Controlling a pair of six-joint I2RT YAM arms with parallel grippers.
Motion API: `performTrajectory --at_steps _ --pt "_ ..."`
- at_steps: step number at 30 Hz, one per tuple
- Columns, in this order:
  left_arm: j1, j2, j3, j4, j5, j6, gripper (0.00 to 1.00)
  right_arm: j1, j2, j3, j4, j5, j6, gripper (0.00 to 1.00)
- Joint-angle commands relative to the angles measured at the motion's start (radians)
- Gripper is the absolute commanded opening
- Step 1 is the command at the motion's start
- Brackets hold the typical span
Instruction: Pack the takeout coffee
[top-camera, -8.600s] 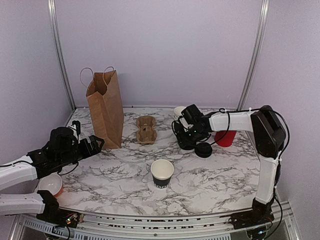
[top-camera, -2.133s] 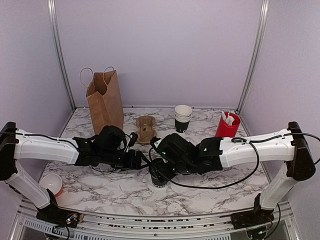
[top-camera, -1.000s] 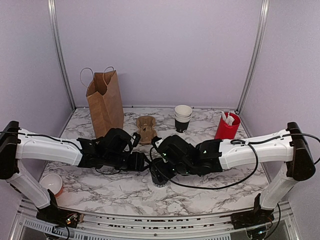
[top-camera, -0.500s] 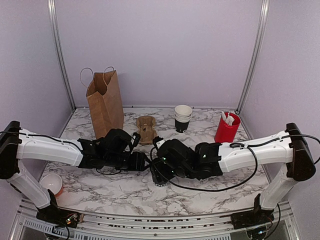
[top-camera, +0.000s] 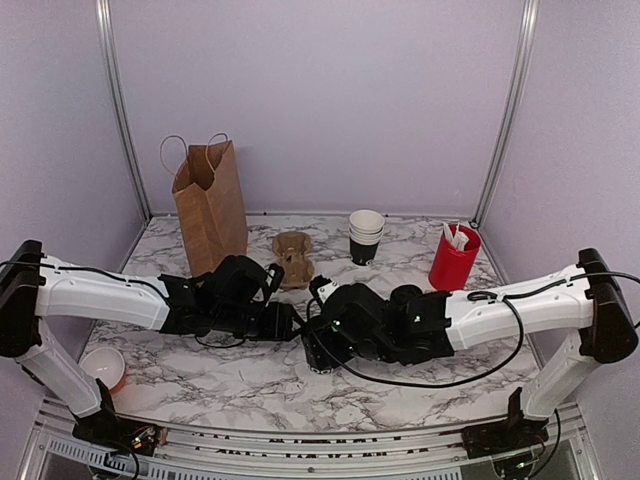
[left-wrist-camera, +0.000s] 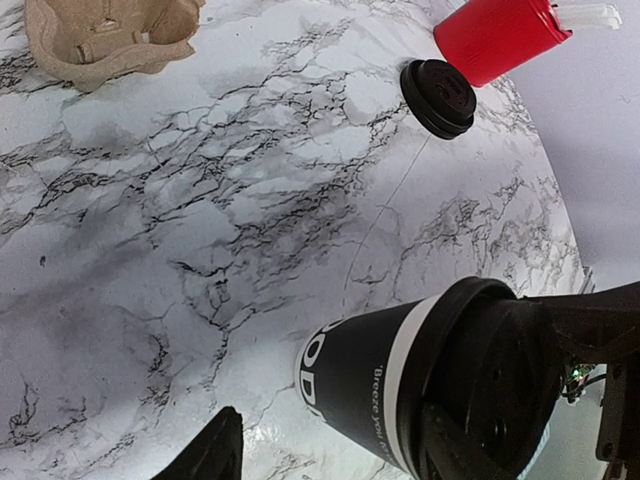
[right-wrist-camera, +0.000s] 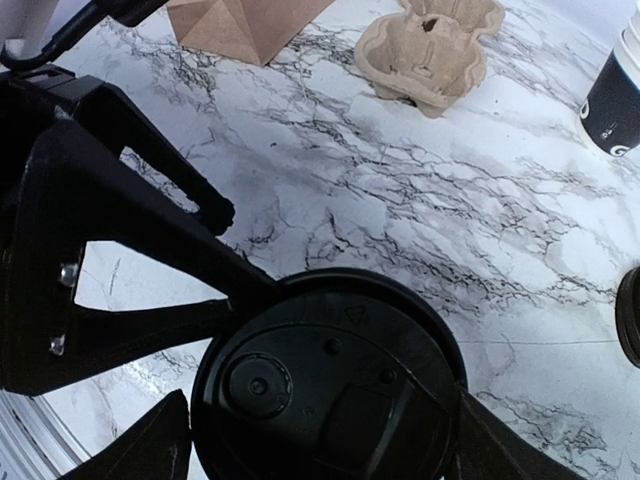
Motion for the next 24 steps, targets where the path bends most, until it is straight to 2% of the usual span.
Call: performTrajectory --at_steps 1,24 --pt "-0.005 0.060 -0.019 -0.220 -0.045 0.036 0.60 0.001 -0.013 -0.035 -0.160 -0.139 0.007 0.83" --pt "-0.006 0.068 0.006 -0.238 -0.048 0.051 0.60 -0.025 -0.103 -0.054 -0.189 -0.179 -0.065 0.82"
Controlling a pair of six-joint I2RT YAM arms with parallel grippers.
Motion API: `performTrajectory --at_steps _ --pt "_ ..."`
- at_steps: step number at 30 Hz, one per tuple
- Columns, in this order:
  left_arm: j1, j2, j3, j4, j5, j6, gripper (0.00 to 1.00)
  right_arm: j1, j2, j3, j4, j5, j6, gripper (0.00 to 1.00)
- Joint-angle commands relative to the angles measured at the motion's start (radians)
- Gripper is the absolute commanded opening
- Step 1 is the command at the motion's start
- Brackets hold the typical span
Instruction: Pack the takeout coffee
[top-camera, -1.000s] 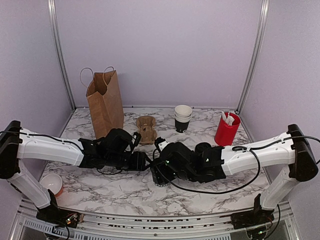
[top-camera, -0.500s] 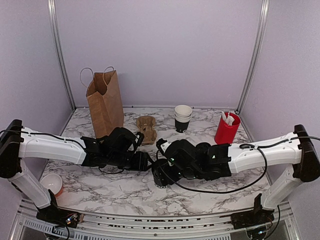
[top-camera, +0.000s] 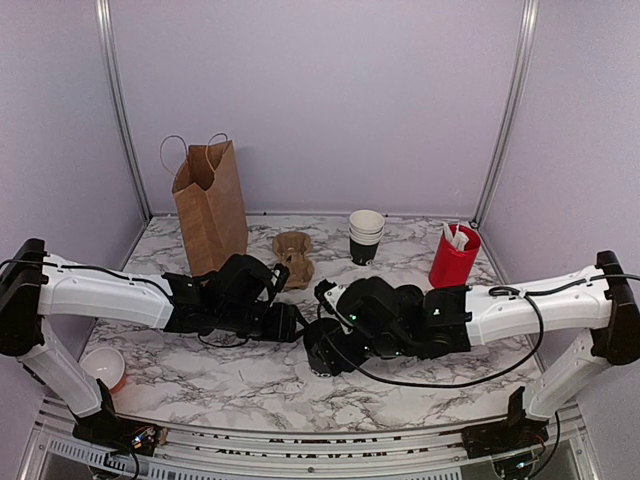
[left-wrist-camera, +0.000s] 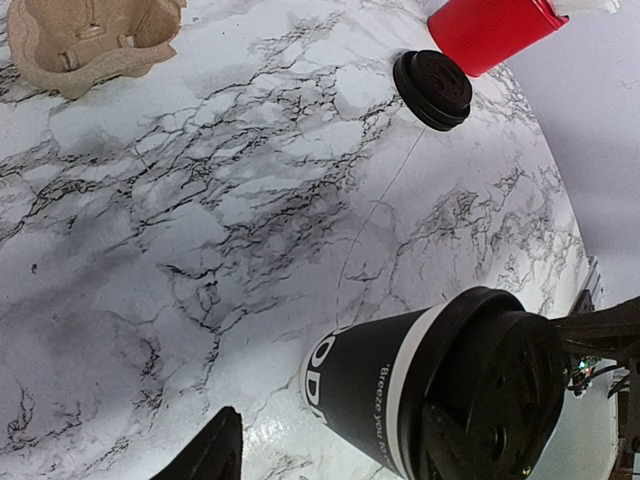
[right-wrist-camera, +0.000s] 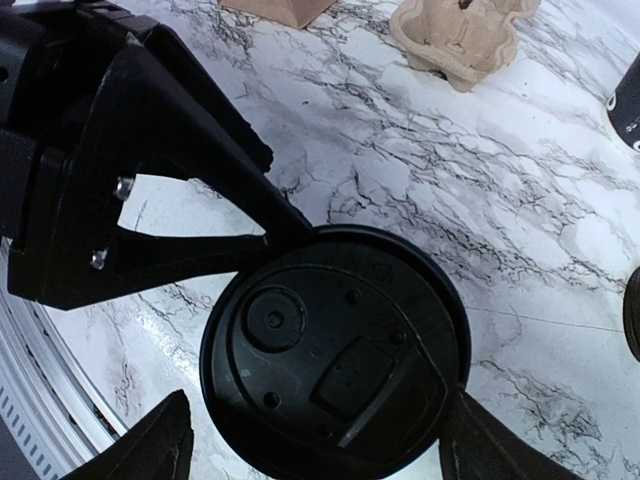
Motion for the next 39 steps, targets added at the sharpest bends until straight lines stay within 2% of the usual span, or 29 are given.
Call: performTrajectory --at_steps 1,11,28,39 --pt "0.000 0.047 -0.029 -0.207 -0.045 0.025 0.60 -0.009 -0.010 -0.027 -0.108 -0.048 -0.002 0.82" --pt "0.000 0.048 -0.025 -0.207 -0.046 0.029 0.60 -0.014 -0.009 -0.042 -0.112 -0.054 -0.004 0.77" --pt "-0.001 0.053 -0.023 -0.208 -0.044 0.030 0.60 -0.021 0.017 -0.075 -0.130 -0.058 -0.037 0.77" --pt "0.000 0.059 -0.020 -0.207 -0.042 0.030 0.60 -0.002 0.076 -0.128 -0.128 -0.006 -0.015 0.76"
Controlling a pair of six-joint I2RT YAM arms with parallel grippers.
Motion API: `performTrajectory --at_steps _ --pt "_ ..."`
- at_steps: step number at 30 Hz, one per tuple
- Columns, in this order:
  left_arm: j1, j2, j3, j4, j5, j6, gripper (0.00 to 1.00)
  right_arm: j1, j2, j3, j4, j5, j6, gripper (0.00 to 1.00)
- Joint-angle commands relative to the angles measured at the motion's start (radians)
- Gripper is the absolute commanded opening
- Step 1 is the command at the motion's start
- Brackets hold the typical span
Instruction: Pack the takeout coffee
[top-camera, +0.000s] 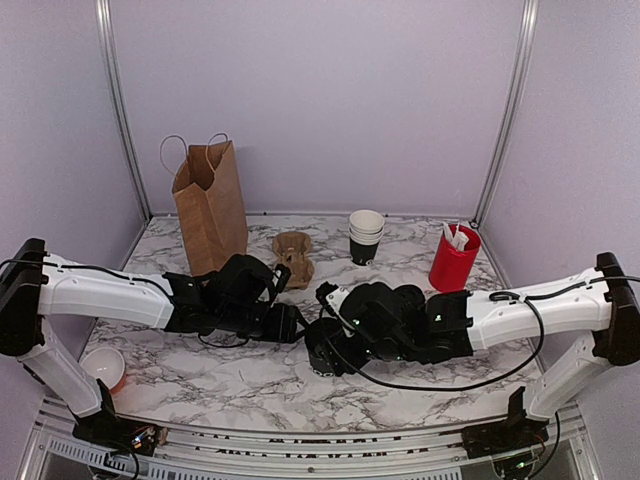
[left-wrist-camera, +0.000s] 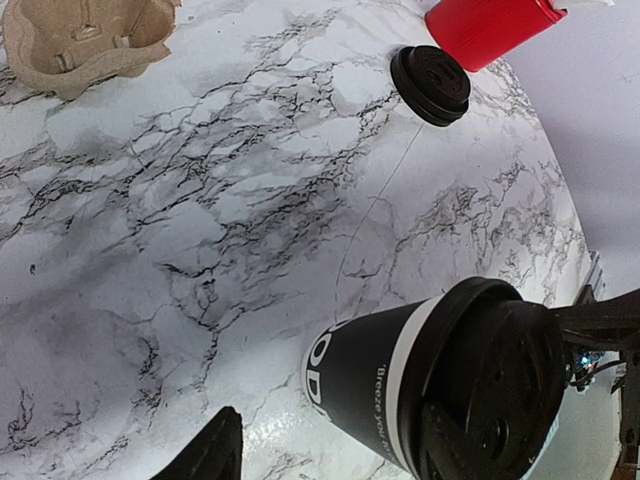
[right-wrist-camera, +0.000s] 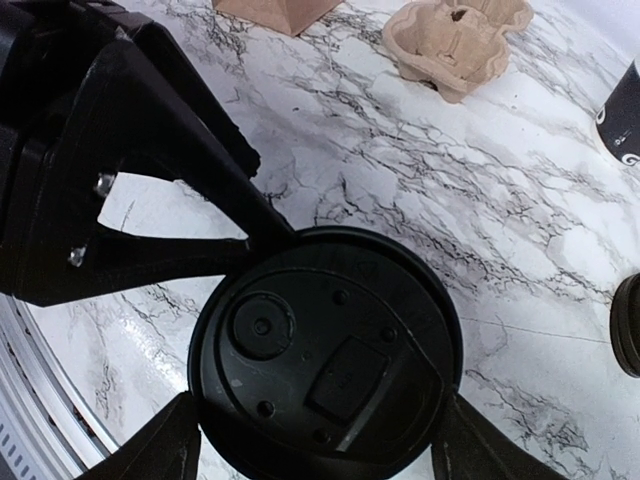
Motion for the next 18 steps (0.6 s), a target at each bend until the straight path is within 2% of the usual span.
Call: performTrajectory --at_steps 1,7,18 --pt "0.004 0.056 -0.027 -0.199 -0.042 0.019 0.60 0.009 0.090 -0.092 -0.153 -0.032 0.039 0.75" --pt "0.004 0.052 -0.020 -0.200 -0.040 0.024 0.60 0.029 0.104 -0.100 -0.147 -0.023 0.079 0.74" --pt "0.004 0.025 0.033 -0.231 -0.043 0.044 0.60 -0.027 0.009 0.019 -0.166 -0.069 0.094 0.75"
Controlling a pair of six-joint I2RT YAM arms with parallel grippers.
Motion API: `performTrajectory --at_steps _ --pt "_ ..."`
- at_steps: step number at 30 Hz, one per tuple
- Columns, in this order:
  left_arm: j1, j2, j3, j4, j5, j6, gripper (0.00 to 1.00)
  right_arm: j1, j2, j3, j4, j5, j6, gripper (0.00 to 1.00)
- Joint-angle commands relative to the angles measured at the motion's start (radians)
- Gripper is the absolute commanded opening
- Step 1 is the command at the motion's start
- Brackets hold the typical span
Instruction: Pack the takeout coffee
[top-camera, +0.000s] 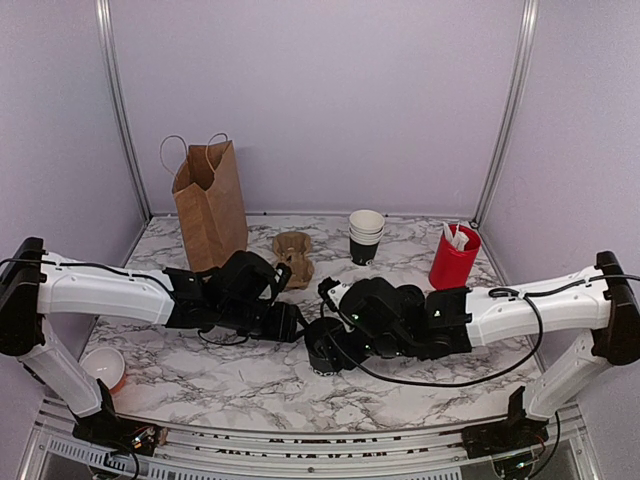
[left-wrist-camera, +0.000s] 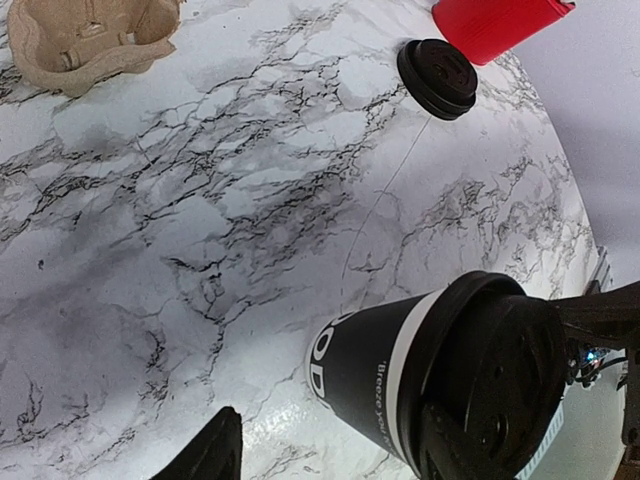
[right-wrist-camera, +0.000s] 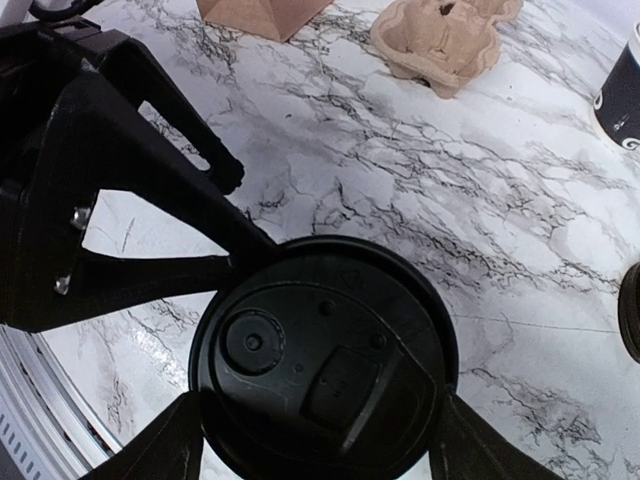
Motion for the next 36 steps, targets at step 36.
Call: performTrajectory --at_steps 36 --pt "0.003 0.015 0.159 -0.218 0.008 0.090 0.61 -0.006 -0.084 0.114 -0.254 -0.036 -0.004 0.70"
